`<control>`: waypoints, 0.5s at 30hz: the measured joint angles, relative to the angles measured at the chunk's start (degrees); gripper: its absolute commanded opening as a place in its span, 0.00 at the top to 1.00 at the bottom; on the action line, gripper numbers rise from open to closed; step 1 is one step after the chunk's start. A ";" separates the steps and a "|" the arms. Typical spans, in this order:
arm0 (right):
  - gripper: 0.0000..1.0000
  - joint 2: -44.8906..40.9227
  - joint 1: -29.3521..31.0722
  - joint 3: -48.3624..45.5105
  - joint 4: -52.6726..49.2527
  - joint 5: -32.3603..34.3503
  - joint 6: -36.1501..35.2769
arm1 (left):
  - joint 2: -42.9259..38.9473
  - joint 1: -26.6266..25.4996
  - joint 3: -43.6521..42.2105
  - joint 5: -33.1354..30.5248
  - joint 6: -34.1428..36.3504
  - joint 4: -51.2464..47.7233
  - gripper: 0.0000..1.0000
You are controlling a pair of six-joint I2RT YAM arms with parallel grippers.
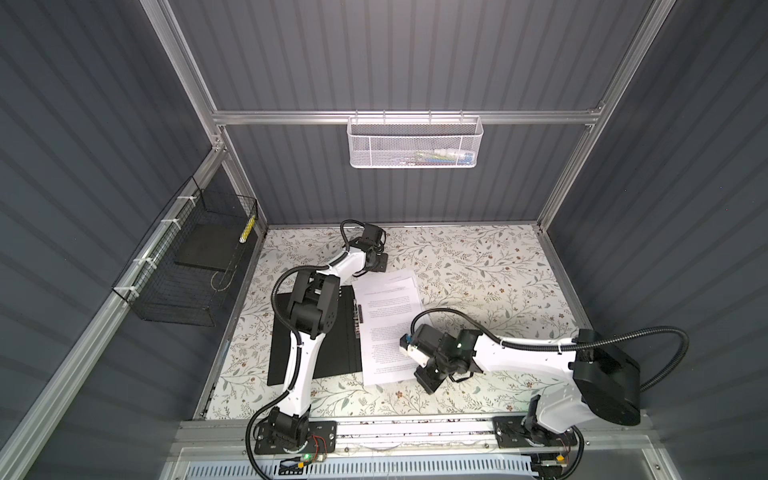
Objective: Put the files into the folder
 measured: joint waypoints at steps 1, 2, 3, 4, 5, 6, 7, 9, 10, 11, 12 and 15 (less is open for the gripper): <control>1.00 0.15 0.50 0.00 0.35 0.35 -0.46 | 0.28 0.02 0.74 -0.07 0.26 -0.13 1.00; 1.00 0.46 0.85 0.02 0.59 0.70 -0.90 | 0.66 0.11 1.55 -0.09 0.48 -0.26 1.00; 1.00 0.92 1.05 0.02 0.79 0.98 -1.22 | 1.01 0.17 2.14 -0.13 0.57 -0.39 1.00; 1.00 1.66 1.27 0.02 0.92 1.27 -1.55 | 1.40 0.26 2.58 -0.24 0.72 -0.55 1.00; 1.00 2.58 1.40 0.07 0.98 1.40 -1.84 | 1.75 0.26 2.99 -0.28 0.92 -0.87 1.00; 1.00 3.37 1.53 0.09 1.03 1.62 -2.03 | 2.16 0.26 3.26 -0.28 1.03 -1.16 1.00; 1.00 4.35 1.60 0.09 1.01 1.77 -2.23 | 2.56 0.26 3.52 -0.28 1.09 -1.75 1.00; 1.00 5.55 1.73 0.35 0.81 2.03 -2.40 | 3.04 0.26 3.54 -0.26 1.09 -3.06 1.00; 1.00 5.66 1.86 0.74 0.94 2.40 -2.49 | 2.99 0.26 3.32 -0.20 1.09 -3.19 1.00; 1.00 5.86 1.95 1.11 1.01 2.58 -2.51 | 2.75 0.26 2.82 -0.02 1.09 -2.99 1.00; 1.00 5.99 2.05 1.36 1.18 2.82 -2.49 | 2.38 0.26 2.16 0.15 1.07 -2.82 1.00; 1.00 6.97 2.25 2.01 1.64 3.91 -2.36 | -0.09 0.26 -1.77 1.05 1.05 -2.38 1.00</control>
